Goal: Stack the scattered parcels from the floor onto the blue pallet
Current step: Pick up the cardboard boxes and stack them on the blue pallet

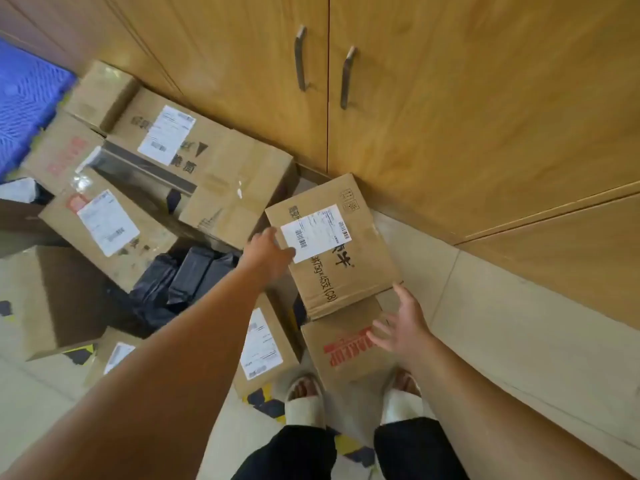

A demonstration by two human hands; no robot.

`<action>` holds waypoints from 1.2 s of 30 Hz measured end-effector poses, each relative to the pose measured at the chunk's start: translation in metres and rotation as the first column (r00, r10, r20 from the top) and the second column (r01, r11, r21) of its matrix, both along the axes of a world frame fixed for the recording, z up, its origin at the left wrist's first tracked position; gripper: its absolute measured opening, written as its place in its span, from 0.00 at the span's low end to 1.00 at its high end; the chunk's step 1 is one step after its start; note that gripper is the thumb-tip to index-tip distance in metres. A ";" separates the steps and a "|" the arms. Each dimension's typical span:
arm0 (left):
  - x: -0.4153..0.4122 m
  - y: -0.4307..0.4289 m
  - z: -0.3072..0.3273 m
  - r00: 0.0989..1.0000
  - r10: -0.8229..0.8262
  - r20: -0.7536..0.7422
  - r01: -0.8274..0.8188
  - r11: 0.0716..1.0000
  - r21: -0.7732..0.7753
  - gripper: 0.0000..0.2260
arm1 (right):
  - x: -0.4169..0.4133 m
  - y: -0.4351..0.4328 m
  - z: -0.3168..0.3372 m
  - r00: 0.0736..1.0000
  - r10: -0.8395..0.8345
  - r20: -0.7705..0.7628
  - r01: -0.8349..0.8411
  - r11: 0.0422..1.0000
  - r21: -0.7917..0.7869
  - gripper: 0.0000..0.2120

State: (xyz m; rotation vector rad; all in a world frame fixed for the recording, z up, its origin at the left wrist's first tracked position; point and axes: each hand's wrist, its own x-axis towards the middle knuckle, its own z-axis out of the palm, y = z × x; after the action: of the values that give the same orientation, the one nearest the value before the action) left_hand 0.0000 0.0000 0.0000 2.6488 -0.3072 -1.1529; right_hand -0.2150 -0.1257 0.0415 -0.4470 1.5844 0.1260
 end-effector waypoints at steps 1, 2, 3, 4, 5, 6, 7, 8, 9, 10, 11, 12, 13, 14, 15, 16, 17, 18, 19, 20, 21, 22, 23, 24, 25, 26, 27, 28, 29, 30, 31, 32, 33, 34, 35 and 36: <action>0.006 -0.007 -0.014 1.000 -0.011 0.015 0.012 1.000 -0.022 0.30 | 0.004 0.001 -0.014 0.999 -0.044 -0.010 0.044 0.999 0.011 0.30; 0.012 -0.015 -0.024 1.000 -0.012 0.022 0.013 1.000 -0.025 0.31 | 0.006 0.001 -0.032 0.998 -0.067 -0.017 0.067 0.997 0.025 0.31; 0.021 -0.024 -0.037 0.999 -0.023 0.036 0.024 0.999 -0.028 0.31 | 0.011 0.001 -0.045 0.996 -0.095 -0.003 0.095 0.995 0.036 0.31; 0.029 -0.033 -0.045 0.998 -0.033 0.045 0.034 0.999 -0.025 0.30 | 0.014 0.002 -0.058 0.994 -0.110 0.017 0.109 0.993 0.049 0.32; 0.035 -0.042 -0.056 0.996 -0.053 0.077 0.056 0.998 -0.028 0.30 | 0.016 0.004 -0.070 0.992 -0.126 0.032 0.124 0.990 0.069 0.33; 0.039 -0.050 -0.065 0.991 -0.078 0.111 0.082 0.996 -0.029 0.29 | 0.018 0.006 -0.081 0.989 -0.146 0.037 0.142 0.986 0.089 0.35; 0.043 -0.056 -0.076 0.984 -0.107 0.139 0.111 0.994 -0.022 0.30 | 0.020 0.007 -0.091 0.986 -0.160 0.051 0.154 0.982 0.111 0.37; 0.047 -0.062 -0.085 0.978 -0.142 0.153 0.145 0.989 -0.010 0.31 | 0.022 0.008 -0.100 0.984 -0.169 0.061 0.161 0.979 0.128 0.38; 0.051 -0.068 -0.092 0.973 -0.165 0.159 0.166 0.986 0.008 0.33 | 0.023 0.009 -0.109 0.980 -0.185 0.075 0.174 0.975 0.140 0.40; 0.055 -0.074 -0.098 0.974 -0.168 0.152 0.167 0.986 0.016 0.34 | 0.024 0.009 -0.118 0.974 -0.208 0.085 0.194 0.970 0.148 0.41; 0.058 -0.080 -0.103 0.976 -0.163 0.142 0.162 0.987 0.022 0.35 | 0.025 0.010 -0.125 0.970 -0.227 0.092 0.212 0.966 0.152 0.41; 0.061 -0.084 -0.110 0.977 -0.164 0.138 0.162 0.986 0.028 0.35 | 0.026 0.011 -0.129 0.965 -0.245 0.089 0.230 0.961 0.151 0.40; 0.064 -0.088 -0.115 0.975 -0.177 0.132 0.173 0.984 0.039 0.35 | 0.028 0.011 -0.133 0.963 -0.257 0.087 0.242 0.958 0.153 0.39; 0.066 -0.090 -0.121 0.972 -0.196 0.130 0.191 0.980 0.053 0.35 | 0.031 0.011 -0.137 0.961 -0.262 0.082 0.247 0.956 0.157 0.38; 0.068 -0.093 -0.124 0.970 -0.209 0.124 0.203 0.977 0.066 0.34 | 0.034 0.010 -0.140 0.963 -0.259 0.075 0.244 0.955 0.168 0.39; 0.070 -0.094 -0.127 0.969 -0.213 0.124 0.205 0.976 0.076 0.35 | 0.036 0.008 -0.141 0.964 -0.258 0.063 0.243 0.953 0.179 0.40; 0.070 -0.096 -0.127 0.970 -0.211 0.124 0.202 0.976 0.082 0.36 | 0.038 0.006 -0.143 0.967 -0.248 0.059 0.234 0.954 0.186 0.40; 0.070 -0.097 -0.126 0.973 -0.200 0.117 0.191 0.978 0.080 0.37 | 0.039 0.004 -0.143 0.967 -0.249 0.055 0.234 0.953 0.190 0.39; 0.069 -0.098 -0.124 0.978 -0.181 0.104 0.173 0.982 0.078 0.38 | 0.038 0.001 -0.143 0.965 -0.257 0.053 0.243 0.952 0.187 0.37; 0.069 -0.098 -0.121 0.982 -0.162 0.094 0.156 0.985 0.073 0.39 | 0.037 -0.001 -0.142 0.963 -0.263 0.053 0.251 0.952 0.177 0.37; 0.069 -0.097 -0.116 0.985 -0.149 0.083 0.143 0.987 0.067 0.41 | 0.035 -0.003 -0.141 0.964 -0.261 0.057 0.248 0.954 0.169 0.37; 0.069 -0.095 -0.110 0.987 -0.141 0.078 0.136 0.989 0.062 0.41 | 0.033 -0.004 -0.139 0.964 -0.255 0.070 0.241 0.956 0.167 0.37; 0.068 -0.092 -0.103 0.988 -0.135 0.077 0.131 0.990 0.052 0.41 | 0.030 -0.003 -0.134 0.965 -0.245 0.089 0.228 0.959 0.167 0.39; 0.068 -0.090 -0.094 0.988 -0.133 0.078 0.130 0.991 0.038 0.41 | 0.027 -0.001 -0.127 0.966 -0.236 0.109 0.217 0.962 0.163 0.40; 0.066 -0.087 -0.084 0.989 -0.128 0.075 0.127 0.992 0.019 0.40 | 0.022 0.001 -0.118 0.964 -0.234 0.125 0.213 0.964 0.160 0.41; 0.064 -0.085 -0.073 0.990 -0.122 0.071 0.122 0.993 0.003 0.41 | 0.016 0.004 -0.107 0.963 -0.233 0.135 0.211 0.964 0.161 0.41; 0.059 -0.082 -0.059 0.991 -0.118 0.068 0.119 0.993 -0.013 0.42 | 0.009 0.006 -0.092 0.962 -0.233 0.145 0.209 0.964 0.162 0.41; 0.053 -0.080 -0.044 0.991 -0.114 0.065 0.116 0.993 -0.027 0.42 | 0.001 0.008 -0.075 0.959 -0.233 0.161 0.207 0.965 0.163 0.41; 0.044 -0.076 -0.026 0.990 -0.117 0.076 0.120 0.992 -0.035 0.42 | -0.007 0.010 -0.057 0.957 -0.230 0.177 0.203 0.966 0.158 0.41; 0.035 -0.071 -0.005 0.987 -0.127 0.103 0.130 0.991 -0.028 0.41 | -0.013 0.011 -0.037 0.956 -0.229 0.186 0.201 0.967 0.156 0.42; 0.027 -0.065 0.019 0.982 -0.129 0.141 0.132 0.991 -0.014 0.39 | -0.017 0.010 -0.014 0.958 -0.220 0.184 0.192 0.969 0.156 0.43; 0.019 -0.059 0.045 0.979 -0.111 0.172 0.114 0.993 -0.008 0.36 | -0.018 0.009 0.011 0.962 -0.207 0.176 0.183 0.973 0.143 0.44; 0.012 -0.051 0.073 0.980 -0.073 0.183 0.078 0.997 -0.019 0.34 | -0.019 0.009 0.037 0.969 -0.194 0.156 0.176 0.977 0.119 0.46; 0.006 -0.042 0.103 0.984 -0.019 0.175 0.027 0.999 -0.042 0.32 | -0.020 0.008 0.064 0.975 -0.178 0.132 0.166 0.981 0.100 0.47; 0.002 -0.033 0.133 0.987 0.046 0.155 -0.035 0.997 -0.074 0.31 | -0.021 0.008 0.094 0.979 -0.161 0.122 0.150 0.984 0.092 0.46; 0.000 -0.022 0.163 0.986 0.117 0.119 -0.104 0.988 -0.116 0.29 | -0.023 0.009 0.125 0.981 -0.141 0.131 0.131 0.988 0.082 0.44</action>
State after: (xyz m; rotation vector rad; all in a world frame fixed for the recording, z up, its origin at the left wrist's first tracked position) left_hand -0.0002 -0.0215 0.1631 2.6102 -0.2351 -0.9111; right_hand -0.2375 -0.1165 0.1666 -0.2834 1.4662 0.0473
